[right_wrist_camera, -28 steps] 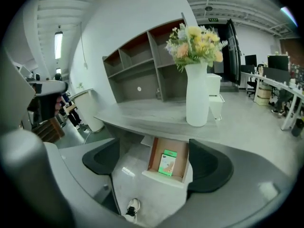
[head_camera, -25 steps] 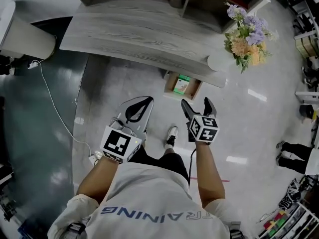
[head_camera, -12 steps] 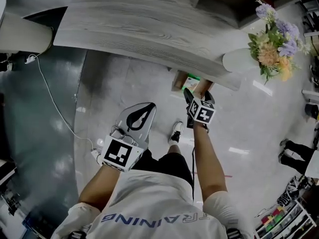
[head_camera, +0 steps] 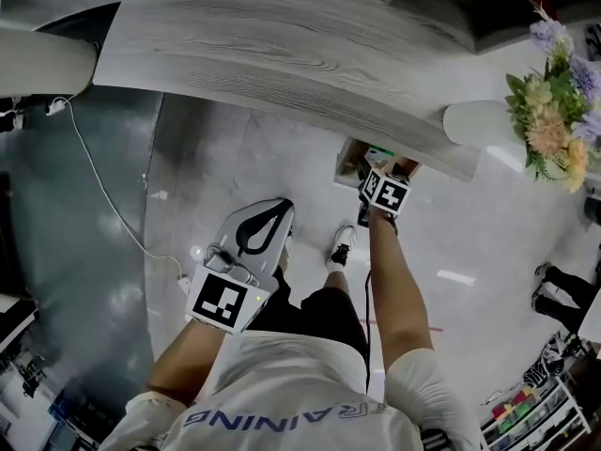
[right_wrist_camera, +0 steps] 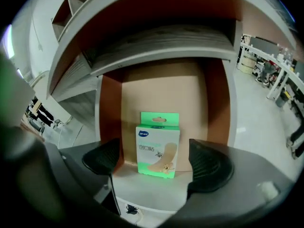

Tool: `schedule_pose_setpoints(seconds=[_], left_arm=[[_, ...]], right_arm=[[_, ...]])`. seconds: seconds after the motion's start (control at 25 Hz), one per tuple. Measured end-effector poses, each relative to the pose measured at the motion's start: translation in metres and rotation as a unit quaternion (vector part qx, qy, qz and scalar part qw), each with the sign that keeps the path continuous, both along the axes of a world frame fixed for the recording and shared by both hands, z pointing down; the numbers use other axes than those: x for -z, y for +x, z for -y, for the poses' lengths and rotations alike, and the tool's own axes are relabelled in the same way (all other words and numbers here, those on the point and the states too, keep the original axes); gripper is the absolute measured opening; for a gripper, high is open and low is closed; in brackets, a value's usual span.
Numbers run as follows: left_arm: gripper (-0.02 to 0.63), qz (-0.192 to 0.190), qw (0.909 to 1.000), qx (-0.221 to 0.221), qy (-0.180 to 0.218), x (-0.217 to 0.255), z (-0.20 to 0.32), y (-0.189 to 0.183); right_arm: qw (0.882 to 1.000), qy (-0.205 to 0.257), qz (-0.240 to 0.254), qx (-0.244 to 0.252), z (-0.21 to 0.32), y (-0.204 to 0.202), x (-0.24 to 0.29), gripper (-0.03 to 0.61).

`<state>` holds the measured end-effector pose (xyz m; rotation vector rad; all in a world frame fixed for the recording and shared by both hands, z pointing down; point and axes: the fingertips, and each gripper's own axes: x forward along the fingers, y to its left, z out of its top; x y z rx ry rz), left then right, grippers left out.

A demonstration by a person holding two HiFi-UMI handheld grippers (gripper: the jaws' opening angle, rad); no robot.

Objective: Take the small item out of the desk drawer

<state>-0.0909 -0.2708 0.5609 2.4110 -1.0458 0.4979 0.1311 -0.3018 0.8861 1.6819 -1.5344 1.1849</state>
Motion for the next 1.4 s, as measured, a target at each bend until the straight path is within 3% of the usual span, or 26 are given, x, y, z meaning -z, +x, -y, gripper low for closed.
schedule_pose_setpoints(seconds=[0.4,1.0,1.12,1.4], left_arm=[[-0.002,0.006,0.9995,0.005,-0.031,-0.023,0.002,-0.01],[-0.002,0.008,0.9991,0.006,-0.041,-0.029,-0.003,-0.02],[-0.002,0.008,0.9991,0.003,-0.042,-0.029,-0.005,-0.019],[-0.002,-0.003,1.0,0.004,0.0,-0.016,-0.005,-0.017]], right_arm=[[0.999,-0.019,-0.015,-0.047,0.007,0.01,-0.026,0.434],[0.997,-0.033,-0.045,-0.05,0.006,0.009,-0.027,0.413],[0.997,-0.031,-0.046,-0.051,0.004,0.01,-0.025,0.36],[0.998,0.002,-0.044,-0.036,-0.009,0.007,0.005,0.357]])
